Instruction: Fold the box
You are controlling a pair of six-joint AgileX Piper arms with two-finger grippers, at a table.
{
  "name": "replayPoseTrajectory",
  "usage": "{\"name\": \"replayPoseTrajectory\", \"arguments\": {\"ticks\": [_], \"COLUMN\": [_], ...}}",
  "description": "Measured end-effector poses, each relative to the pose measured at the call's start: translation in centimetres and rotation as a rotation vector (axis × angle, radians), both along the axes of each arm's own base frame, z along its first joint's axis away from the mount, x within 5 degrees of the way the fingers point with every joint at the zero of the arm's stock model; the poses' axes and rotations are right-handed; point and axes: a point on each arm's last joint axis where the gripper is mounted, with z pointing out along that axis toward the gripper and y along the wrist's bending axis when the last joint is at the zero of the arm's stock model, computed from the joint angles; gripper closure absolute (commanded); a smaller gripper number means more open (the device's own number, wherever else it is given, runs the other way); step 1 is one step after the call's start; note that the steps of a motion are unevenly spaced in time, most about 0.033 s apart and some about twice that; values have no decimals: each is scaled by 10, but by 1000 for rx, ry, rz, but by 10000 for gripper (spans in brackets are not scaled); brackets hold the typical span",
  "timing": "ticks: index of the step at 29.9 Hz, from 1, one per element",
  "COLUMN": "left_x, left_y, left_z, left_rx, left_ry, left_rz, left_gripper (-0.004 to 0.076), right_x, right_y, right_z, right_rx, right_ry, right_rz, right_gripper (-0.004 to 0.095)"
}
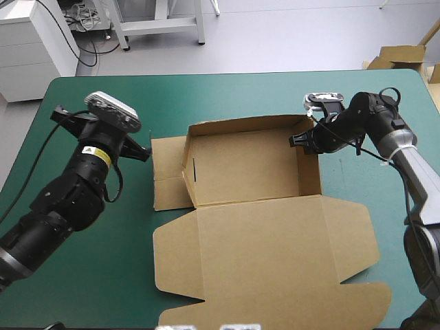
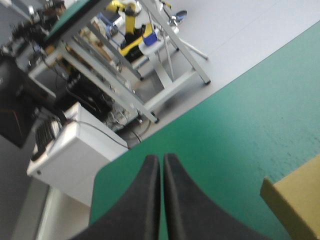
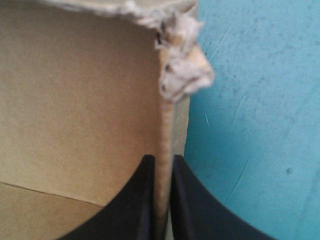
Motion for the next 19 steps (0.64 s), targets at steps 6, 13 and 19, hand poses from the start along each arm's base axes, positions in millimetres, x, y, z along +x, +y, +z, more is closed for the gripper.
{"name": "replayPoseTrajectory", "arguments": {"ticks": [6, 13, 19], "left_x": [17, 30, 41], "left_y": [49, 90, 116], "left_z": [-10, -31, -58], "left_rx": [-151, -327, -493], "left_ry": [108, 262, 454], "left_rz": [138, 270, 328], "left_gripper": [718, 718, 718], "right_x": [17, 19, 16], "right_y": [2, 2, 2], "right_z": [4, 44, 61], "right_rx": [-5, -14, -18], "right_ry": [-16, -71, -86], "right_rz": [-2, 22, 31], "right_gripper": [391, 394, 394]}}
